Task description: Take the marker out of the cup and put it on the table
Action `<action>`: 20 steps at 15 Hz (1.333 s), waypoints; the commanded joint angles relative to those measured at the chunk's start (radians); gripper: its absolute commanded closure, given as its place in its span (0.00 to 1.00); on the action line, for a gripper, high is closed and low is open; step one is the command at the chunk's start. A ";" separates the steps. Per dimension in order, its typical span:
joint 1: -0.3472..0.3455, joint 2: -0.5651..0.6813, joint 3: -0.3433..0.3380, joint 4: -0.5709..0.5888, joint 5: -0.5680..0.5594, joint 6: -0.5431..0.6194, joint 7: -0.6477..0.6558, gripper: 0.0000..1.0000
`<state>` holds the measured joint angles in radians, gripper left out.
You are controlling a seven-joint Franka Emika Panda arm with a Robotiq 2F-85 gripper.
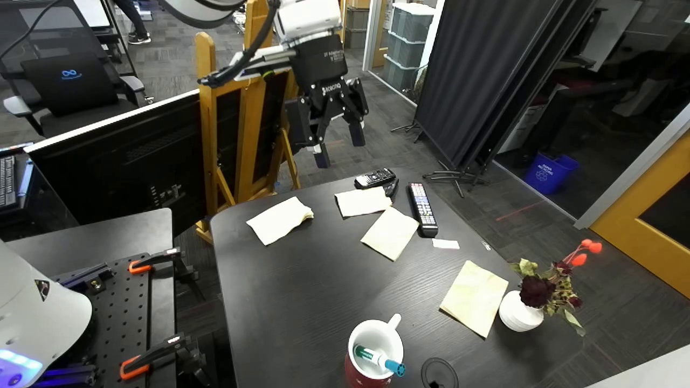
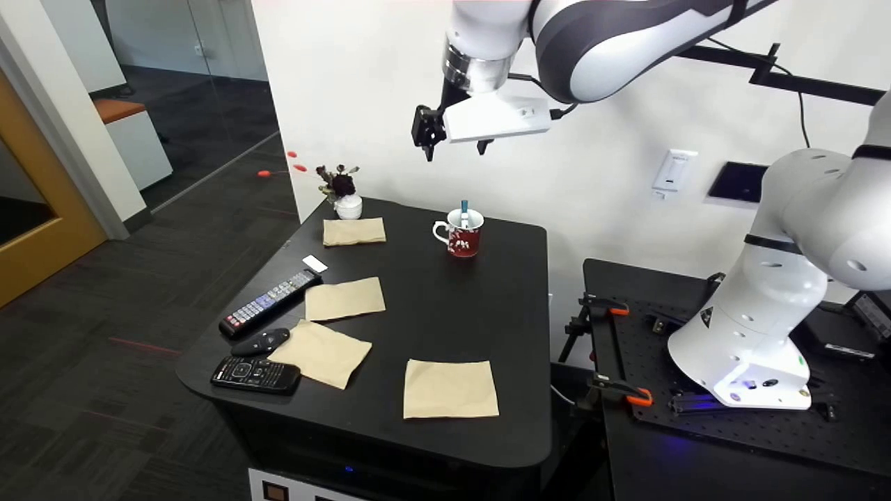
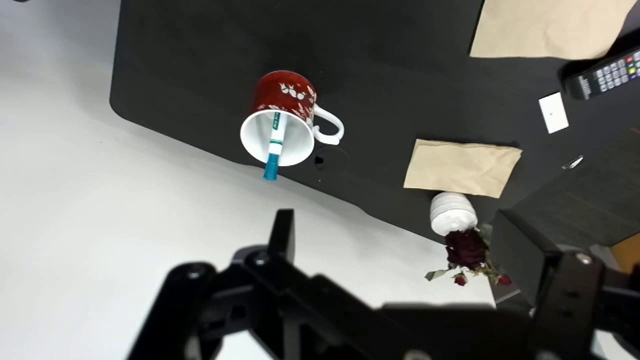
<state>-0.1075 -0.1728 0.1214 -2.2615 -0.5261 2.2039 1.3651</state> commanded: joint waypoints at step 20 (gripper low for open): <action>-0.050 0.229 -0.287 -0.021 -0.100 0.227 0.265 0.00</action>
<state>-0.1535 0.0373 -0.1466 -2.2781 -0.5728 2.3787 1.5981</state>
